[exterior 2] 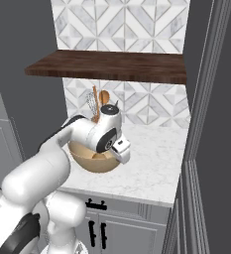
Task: Open the cabinet, pick up the bread from the cabinet and place it in the basket. Then move the basket to the dining counter.
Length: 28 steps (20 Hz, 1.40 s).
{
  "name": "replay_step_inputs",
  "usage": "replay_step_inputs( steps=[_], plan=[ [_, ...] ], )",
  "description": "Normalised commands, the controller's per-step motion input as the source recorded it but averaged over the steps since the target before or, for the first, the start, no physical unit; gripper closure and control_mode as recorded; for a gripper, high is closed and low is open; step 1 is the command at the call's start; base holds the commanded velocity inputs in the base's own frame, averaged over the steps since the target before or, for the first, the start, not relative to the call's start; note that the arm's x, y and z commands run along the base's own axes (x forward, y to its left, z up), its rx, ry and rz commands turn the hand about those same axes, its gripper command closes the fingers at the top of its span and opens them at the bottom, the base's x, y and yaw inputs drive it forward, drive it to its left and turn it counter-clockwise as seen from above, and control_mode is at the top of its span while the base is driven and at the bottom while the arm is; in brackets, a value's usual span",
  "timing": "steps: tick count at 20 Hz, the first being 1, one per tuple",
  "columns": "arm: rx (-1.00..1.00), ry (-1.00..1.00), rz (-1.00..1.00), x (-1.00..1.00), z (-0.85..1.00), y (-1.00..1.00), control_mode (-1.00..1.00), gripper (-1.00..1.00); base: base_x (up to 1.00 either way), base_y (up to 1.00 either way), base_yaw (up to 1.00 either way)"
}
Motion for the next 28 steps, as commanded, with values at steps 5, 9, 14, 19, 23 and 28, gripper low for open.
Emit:
replay_step_inputs(
  steps=[5,9,14,19,23,28],
  plan=[
    [0.00,0.00,0.15,0.04,-0.17,0.00,-1.00,-1.00,0.00,0.00,0.00],
    [0.00,0.00,0.10,0.04,-0.29,0.00,-1.00,-1.00,0.00,0.00,0.00],
    [0.00,0.00,0.01,0.20,-0.21,0.00,-1.00,-1.00,0.00,0.00,0.00],
    [0.00,0.00,0.00,0.09,-0.13,0.13,-1.00,-1.00,0.00,0.00,0.00],
    [0.00,0.00,0.00,0.10,-0.27,0.13,-1.00,-1.00,0.00,0.00,0.00],
    [0.00,0.00,0.00,0.00,-0.43,0.19,-1.00,1.00,0.00,0.00,0.00]
  ],
)
